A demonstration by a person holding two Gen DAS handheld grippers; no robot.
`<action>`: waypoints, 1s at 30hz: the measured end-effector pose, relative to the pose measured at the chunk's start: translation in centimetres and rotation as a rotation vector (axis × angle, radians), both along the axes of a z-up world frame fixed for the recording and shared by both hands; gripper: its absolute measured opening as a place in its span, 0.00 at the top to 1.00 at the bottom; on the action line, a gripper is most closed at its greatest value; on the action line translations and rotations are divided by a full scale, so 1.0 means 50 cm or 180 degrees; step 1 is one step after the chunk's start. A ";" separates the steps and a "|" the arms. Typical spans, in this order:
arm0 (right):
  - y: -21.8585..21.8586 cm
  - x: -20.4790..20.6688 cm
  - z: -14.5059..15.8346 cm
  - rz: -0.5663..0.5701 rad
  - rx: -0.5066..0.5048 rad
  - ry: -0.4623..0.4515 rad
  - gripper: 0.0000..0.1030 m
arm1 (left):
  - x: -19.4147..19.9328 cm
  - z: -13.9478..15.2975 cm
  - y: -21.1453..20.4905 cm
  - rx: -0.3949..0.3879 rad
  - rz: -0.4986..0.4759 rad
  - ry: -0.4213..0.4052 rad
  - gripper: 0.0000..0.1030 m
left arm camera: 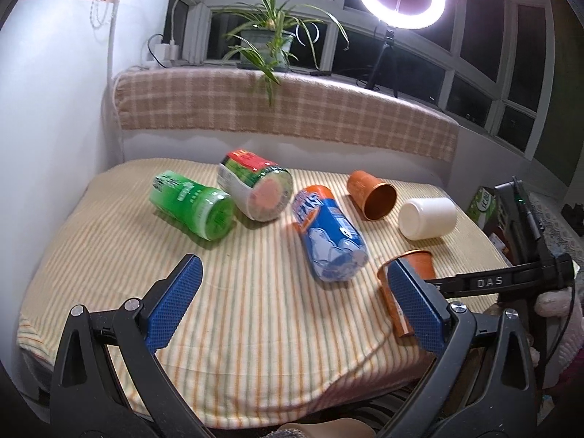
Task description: Flip cup upright
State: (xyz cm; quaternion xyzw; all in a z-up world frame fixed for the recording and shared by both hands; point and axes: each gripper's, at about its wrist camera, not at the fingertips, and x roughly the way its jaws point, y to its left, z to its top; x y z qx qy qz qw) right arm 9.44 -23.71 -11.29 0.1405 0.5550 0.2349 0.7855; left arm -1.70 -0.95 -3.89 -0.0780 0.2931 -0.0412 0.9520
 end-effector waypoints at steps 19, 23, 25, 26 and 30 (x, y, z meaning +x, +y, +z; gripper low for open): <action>-0.147 -0.068 0.050 -0.0476 0.0285 -0.0345 0.33 | 0.108 -0.060 -0.084 -0.1057 -0.0820 0.0950 0.09; -0.195 -0.100 0.061 -0.0708 0.0242 -0.0502 0.33 | 0.132 -0.080 -0.098 -0.1321 -0.0928 0.1223 0.20; -0.211 -0.116 0.063 -0.0821 0.0163 -0.0588 0.33 | 0.144 -0.091 -0.102 -0.1454 -0.0958 0.1340 0.20; -0.216 -0.120 0.063 -0.0866 0.0142 -0.0608 0.33 | 0.148 -0.096 -0.105 -0.1482 -0.0967 0.1385 0.20; -0.232 -0.129 0.056 -0.0951 0.0155 -0.0581 0.33 | 0.169 -0.115 -0.117 -0.1581 -0.1013 0.1535 0.21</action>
